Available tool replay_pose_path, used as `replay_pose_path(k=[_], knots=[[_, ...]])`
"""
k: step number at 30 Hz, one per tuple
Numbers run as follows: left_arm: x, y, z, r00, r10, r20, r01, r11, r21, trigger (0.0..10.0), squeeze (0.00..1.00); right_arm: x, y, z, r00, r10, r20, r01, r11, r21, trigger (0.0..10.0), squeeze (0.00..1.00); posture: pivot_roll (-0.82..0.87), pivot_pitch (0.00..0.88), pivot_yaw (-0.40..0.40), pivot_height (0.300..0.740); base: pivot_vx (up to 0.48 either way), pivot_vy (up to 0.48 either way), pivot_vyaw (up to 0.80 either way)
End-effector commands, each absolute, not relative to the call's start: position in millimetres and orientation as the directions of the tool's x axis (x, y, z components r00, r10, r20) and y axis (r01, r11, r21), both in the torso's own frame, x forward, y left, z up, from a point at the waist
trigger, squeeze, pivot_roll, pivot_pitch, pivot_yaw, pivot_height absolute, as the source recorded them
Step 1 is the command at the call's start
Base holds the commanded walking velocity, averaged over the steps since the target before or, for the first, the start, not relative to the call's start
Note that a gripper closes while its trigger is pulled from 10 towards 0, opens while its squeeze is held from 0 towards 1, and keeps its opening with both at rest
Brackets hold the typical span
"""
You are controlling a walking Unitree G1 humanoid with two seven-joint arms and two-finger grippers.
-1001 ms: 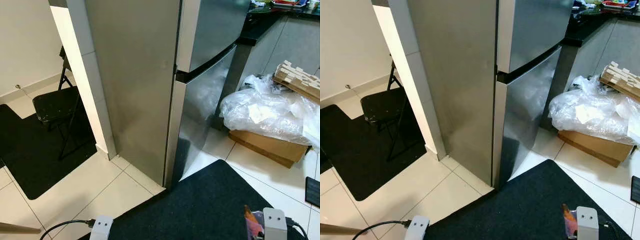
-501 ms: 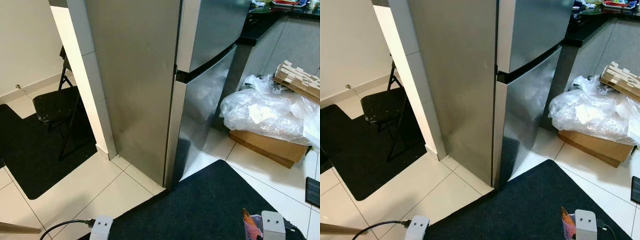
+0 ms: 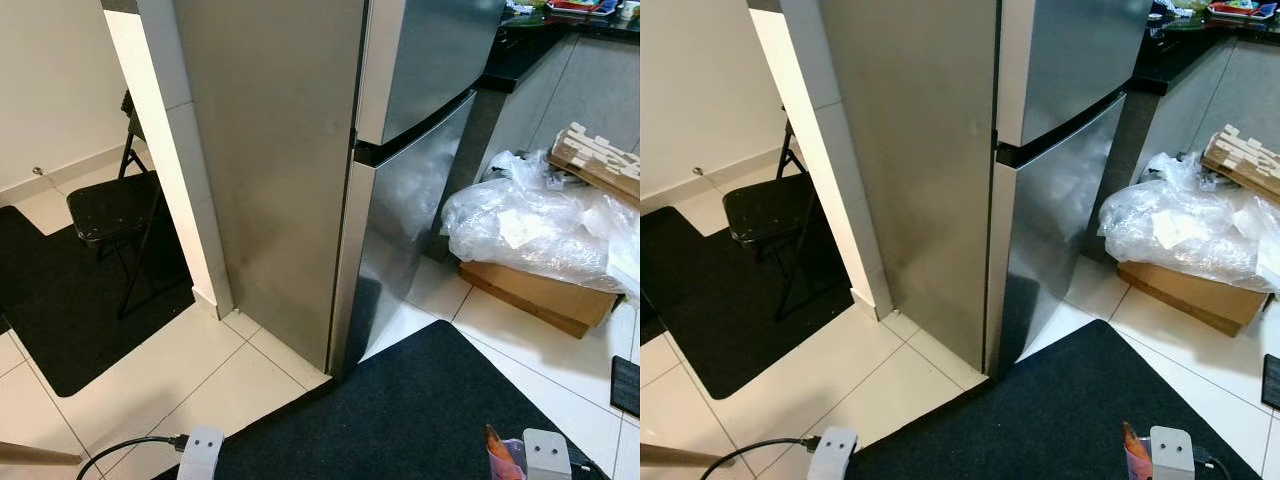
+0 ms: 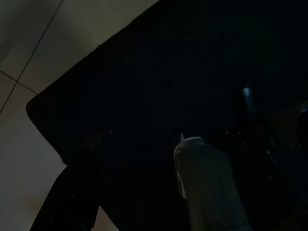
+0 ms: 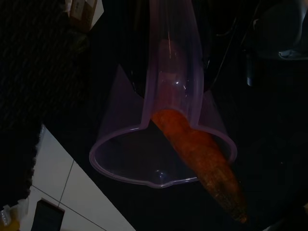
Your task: Restocking fridge
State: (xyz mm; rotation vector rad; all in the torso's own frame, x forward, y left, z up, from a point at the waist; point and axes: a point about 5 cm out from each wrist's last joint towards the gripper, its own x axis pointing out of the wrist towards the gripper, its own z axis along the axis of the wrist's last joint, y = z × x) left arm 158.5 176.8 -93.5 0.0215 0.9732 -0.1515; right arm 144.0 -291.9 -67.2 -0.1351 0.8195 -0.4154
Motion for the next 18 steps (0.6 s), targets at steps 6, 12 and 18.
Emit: replay_pose_path(k=[6,12,18], knots=[[156.2,174.6,-94.8,0.546,-0.12,-0.829,0.131,0.99,-0.058,10.0,0.0,149.4,-291.1,-65.5,0.614,-0.409,-0.675,0.309,0.911,-0.271,10.0,0.0,0.06,0.0,-0.006,0.74,0.0,0.0,0.0],[155.7,176.6,-94.8,0.545,-0.118,-0.83,0.133,0.99,-0.053,10.0,0.0,149.7,-290.4,-65.8,0.613,-0.41,-0.676,0.312,0.911,-0.269,10.0,0.0,0.06,0.0,-0.001,0.74,0.084,0.0,0.0],[156.8,177.2,-94.2,0.545,-0.124,-0.829,0.148,0.988,-0.051,10.0,0.0,149.8,-289.0,-66.3,0.613,-0.407,-0.677,0.313,0.912,-0.265,10.0,0.0,0.06,0.0,0.0,0.74,0.302,0.0,0.0]])
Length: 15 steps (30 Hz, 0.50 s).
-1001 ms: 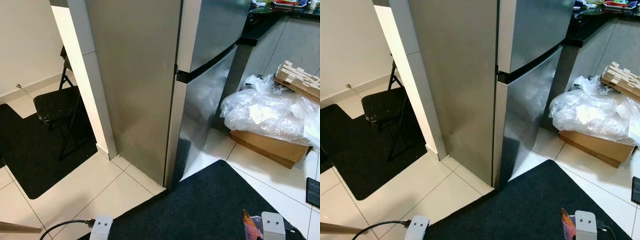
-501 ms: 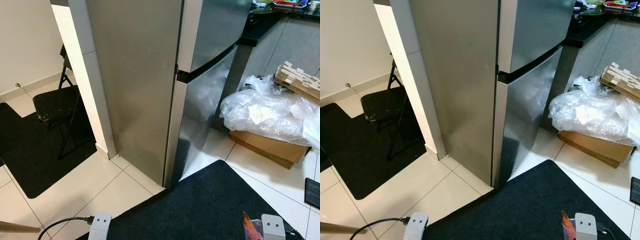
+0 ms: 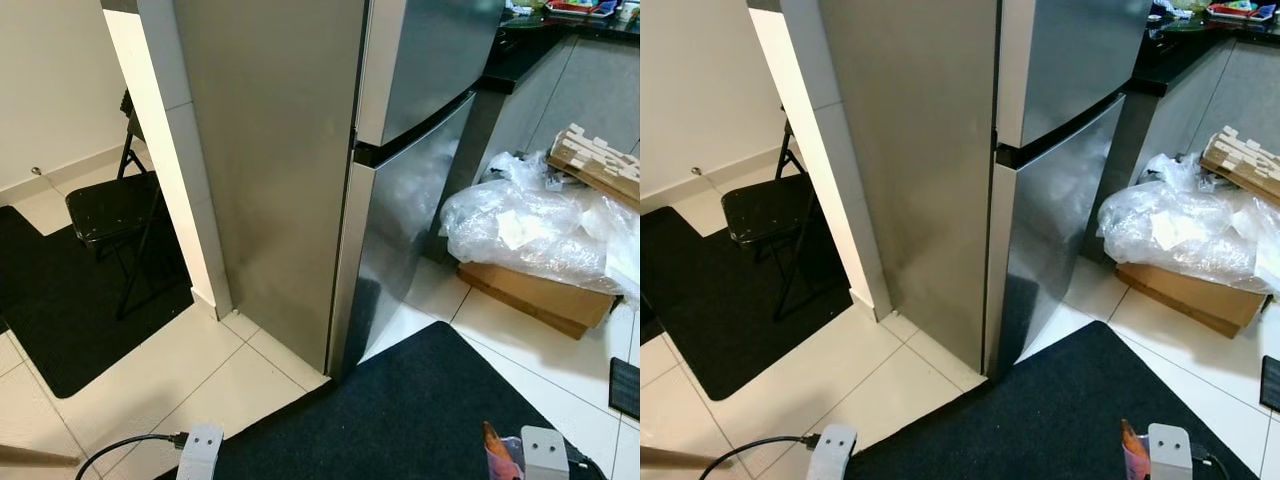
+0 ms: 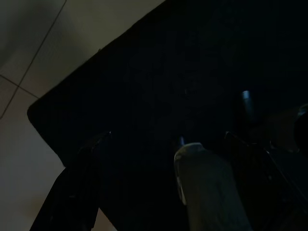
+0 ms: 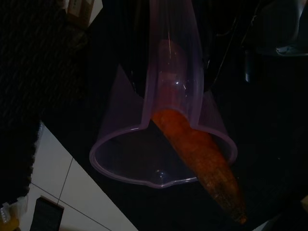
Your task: Restocking fridge
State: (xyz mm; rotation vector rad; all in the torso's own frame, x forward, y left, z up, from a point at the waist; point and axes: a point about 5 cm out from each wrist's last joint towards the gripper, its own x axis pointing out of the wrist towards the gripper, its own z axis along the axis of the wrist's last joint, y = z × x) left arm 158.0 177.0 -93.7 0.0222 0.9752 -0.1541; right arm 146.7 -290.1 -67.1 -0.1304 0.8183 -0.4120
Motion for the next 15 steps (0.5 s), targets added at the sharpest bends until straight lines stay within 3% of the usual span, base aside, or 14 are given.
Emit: replay_pose_path(k=[1,15], knots=[[156.8,177.1,-94.2,0.544,-0.124,-0.83,0.149,0.987,-0.05,10.0,0.0,150.0,-289.0,-66.3,0.613,-0.407,-0.677,0.313,0.912,-0.265,10.0,0.0,0.06,0.0,0.0,0.74,0.349,0.0,0.0],[155.5,174.8,-95.0,0.54,-0.129,-0.832,0.156,0.986,-0.052,10.0,0.0,151.5,-290.7,-64.9,0.616,-0.408,-0.673,0.311,0.912,-0.268,10.0,0.0,0.06,0.0,-0.004,0.74,0.343,0.0,0.0]])
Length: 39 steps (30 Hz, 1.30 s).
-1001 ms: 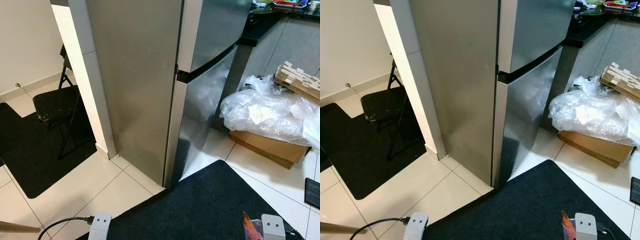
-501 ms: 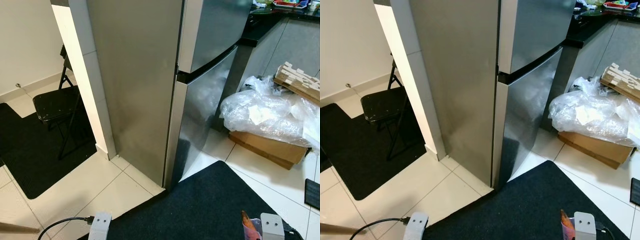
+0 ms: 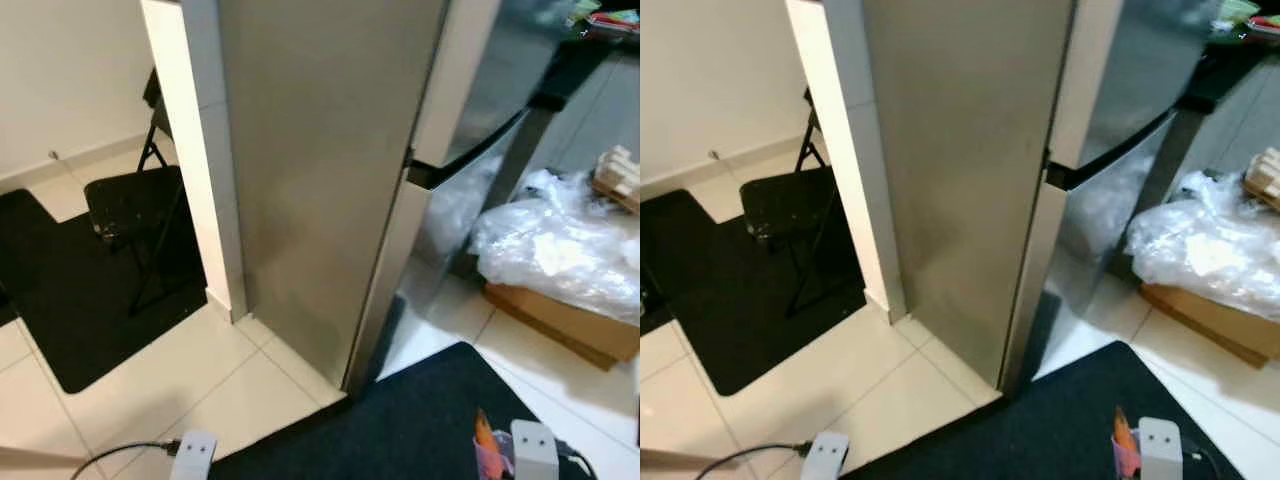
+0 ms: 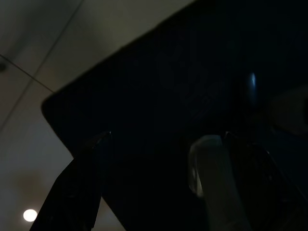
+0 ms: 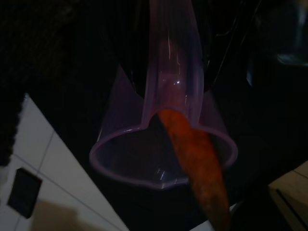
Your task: Restocking fridge
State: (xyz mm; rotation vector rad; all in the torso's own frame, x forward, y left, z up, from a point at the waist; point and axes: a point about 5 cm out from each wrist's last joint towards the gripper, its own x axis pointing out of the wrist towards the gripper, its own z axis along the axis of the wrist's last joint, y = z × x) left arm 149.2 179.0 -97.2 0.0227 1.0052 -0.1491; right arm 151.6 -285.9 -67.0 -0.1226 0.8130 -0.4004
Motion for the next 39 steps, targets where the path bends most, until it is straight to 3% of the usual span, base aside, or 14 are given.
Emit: replay_pose_path(k=[1,8,16,39], knots=[[155.5,174.8,-95.0,0.54,-0.129,-0.832,0.156,0.986,-0.052,10.0,0.0,151.5,-290.7,-64.9,0.616,-0.408,-0.673,0.311,0.912,-0.268,10.0,0.0,0.06,0.0,-0.004,0.74,0.341,0.0,0.0],[156.1,175.6,-94.6,0.545,-0.127,-0.829,0.154,0.987,-0.049,10.0,0.0,151.5,-288.6,-65.8,0.616,-0.404,-0.676,0.311,0.913,-0.263,10.0,0.0,0.06,0.0,-0.001,0.74,0.325,0.0,0.0],[157.1,175.3,-94.0,0.542,-0.145,-0.827,0.16,0.985,-0.068,10.0,0.0,149.9,-289.2,-66.3,0.613,-0.404,-0.679,0.309,0.913,-0.264,10.0,0.0,0.06,0.0,0.0,0.74,0.0,0.0,0.0],[155.9,172.2,-94.7,0.537,-0.161,-0.828,0.161,0.983,-0.087,10.0,0.0,147.4,-291.7,-66.3,0.607,-0.409,-0.681,0.311,0.911,-0.27,10.0,0.0,0.05,0.0,-0.003,0.74,0.0,-0.453,0.0]])
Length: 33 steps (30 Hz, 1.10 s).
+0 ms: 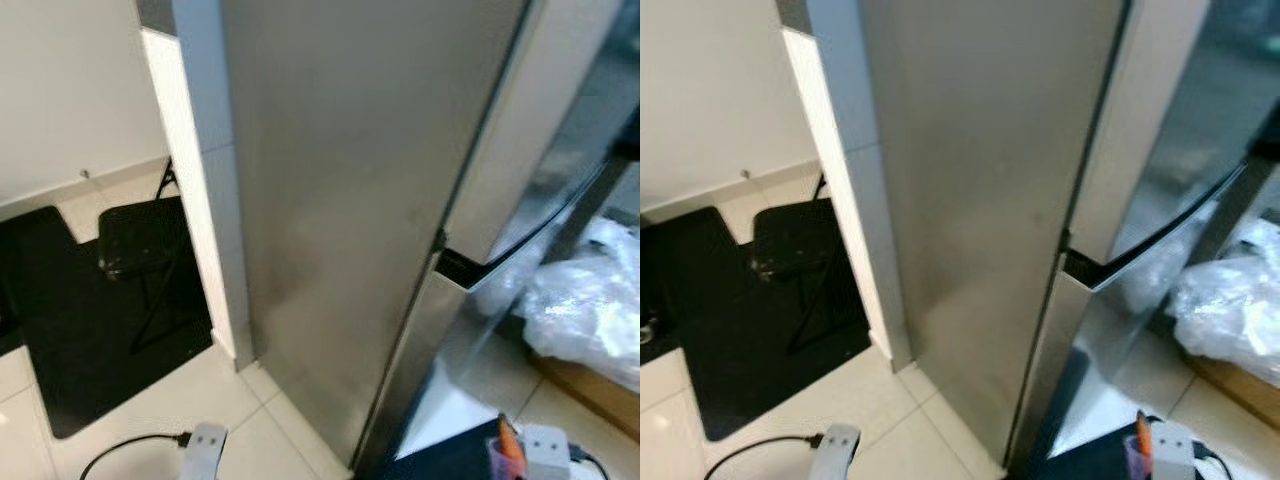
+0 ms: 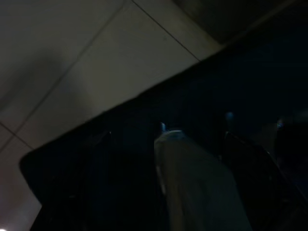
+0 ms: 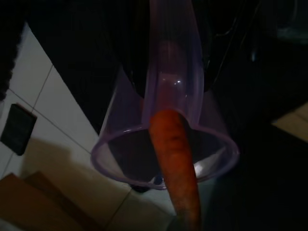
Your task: Restocking fridge
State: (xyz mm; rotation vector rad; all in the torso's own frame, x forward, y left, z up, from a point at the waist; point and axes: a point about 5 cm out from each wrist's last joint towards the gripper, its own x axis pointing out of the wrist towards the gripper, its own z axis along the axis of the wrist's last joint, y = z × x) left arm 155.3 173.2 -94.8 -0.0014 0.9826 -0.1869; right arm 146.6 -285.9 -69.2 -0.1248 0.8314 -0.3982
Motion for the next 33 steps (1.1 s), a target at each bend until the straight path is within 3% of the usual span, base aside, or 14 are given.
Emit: replay_pose_path(k=[1,15,33], knots=[[155.7,172.0,-94.8,0.537,-0.161,-0.828,0.161,0.983,-0.087,10.0,0.0,147.2,-291.8,-66.4,0.607,-0.409,-0.682,0.311,0.911,-0.27,10.0,0.0,0.05,0.0,-0.003,0.74,0.0,-0.461,0.0],[155.4,171.9,-94.9,0.542,-0.156,-0.826,0.149,0.985,-0.088,10.0,0.0,148.5,-291.6,-65.9,0.61,-0.406,-0.68,0.309,0.913,-0.268,10.0,0.0,0.05,0.0,-0.004,0.74,0.0,-0.428,0.0],[159.8,180.1,-92.3,0.577,-0.098,-0.811,0.087,0.995,-0.058,10.0,0.0,147.9,-292.9,-65.5,0.612,-0.404,-0.68,0.305,0.914,-0.269,10.0,0.0,0.06,0.0,-0.004,0.74,0.0,0.0,0.0]])
